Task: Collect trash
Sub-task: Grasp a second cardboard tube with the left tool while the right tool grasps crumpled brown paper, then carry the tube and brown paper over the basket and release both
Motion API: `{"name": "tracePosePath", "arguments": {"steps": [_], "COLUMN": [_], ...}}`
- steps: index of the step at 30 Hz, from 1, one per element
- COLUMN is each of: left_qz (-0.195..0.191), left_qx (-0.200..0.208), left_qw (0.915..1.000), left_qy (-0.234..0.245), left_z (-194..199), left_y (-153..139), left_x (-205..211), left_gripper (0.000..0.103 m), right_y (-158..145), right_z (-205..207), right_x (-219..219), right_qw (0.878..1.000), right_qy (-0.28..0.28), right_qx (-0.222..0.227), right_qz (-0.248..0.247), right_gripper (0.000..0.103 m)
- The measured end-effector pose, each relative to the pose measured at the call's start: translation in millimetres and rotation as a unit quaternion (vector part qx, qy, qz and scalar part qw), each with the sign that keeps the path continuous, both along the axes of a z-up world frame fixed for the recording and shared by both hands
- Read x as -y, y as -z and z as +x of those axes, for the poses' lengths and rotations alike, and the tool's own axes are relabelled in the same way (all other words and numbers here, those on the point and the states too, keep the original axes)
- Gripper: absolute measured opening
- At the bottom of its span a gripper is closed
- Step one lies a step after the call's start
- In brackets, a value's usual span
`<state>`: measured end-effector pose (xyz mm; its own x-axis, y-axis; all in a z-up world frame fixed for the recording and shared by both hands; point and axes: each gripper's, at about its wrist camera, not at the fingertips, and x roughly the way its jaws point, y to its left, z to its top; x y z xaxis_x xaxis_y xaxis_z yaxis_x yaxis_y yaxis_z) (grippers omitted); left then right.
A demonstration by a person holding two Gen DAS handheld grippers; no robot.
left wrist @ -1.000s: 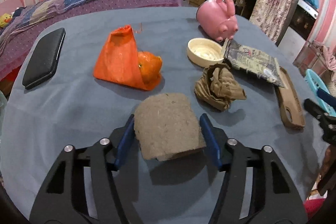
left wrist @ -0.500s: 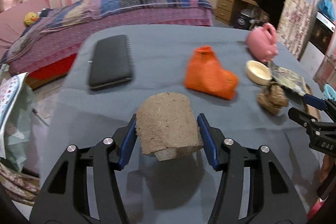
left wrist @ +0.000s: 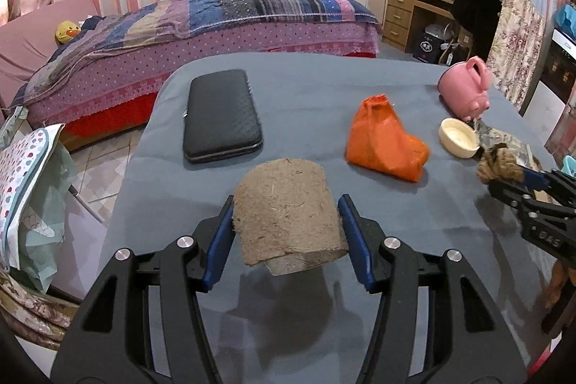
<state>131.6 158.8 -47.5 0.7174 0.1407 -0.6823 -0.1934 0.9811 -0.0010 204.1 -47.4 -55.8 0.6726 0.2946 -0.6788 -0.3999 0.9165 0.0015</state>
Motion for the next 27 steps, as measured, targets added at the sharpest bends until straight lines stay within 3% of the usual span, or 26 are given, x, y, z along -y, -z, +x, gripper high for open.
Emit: {"name": "tracePosePath", "arguments": {"steps": [6,15,20,27], "left_qz": [0.003,-0.002,-0.002,0.017], "left_qx": [0.015,0.028,0.035,0.055], "left_qw": [0.9995,0.9966,0.9935,0.9863], "left_qy": [0.027,0.077,0.109,0.155], "left_z": [8.8,28.5,44.0,56.7], "left_y": [-14.1,-25.0,-31.7,-47.5], "left_x": [33.6,103.4,148.4,212.1], "left_gripper": [0.055,0.055,0.055,0.055], "right_y": [-24.0,-54.5,-50.8,-40.4], "right_z": [-18.6,-31.4,-39.2,-40.6], "right_x": [41.7,160.3,224.5,282.0], "right_qw": [0.999,0.992,0.985,0.975], "right_qy": [0.019,0.104,0.157,0.213], "right_qx": [0.037,0.066,0.071,0.067], "right_qz": [0.000,-0.013,-0.011,0.016], "right_gripper": [0.050,0.050,0.050,0.050]}}
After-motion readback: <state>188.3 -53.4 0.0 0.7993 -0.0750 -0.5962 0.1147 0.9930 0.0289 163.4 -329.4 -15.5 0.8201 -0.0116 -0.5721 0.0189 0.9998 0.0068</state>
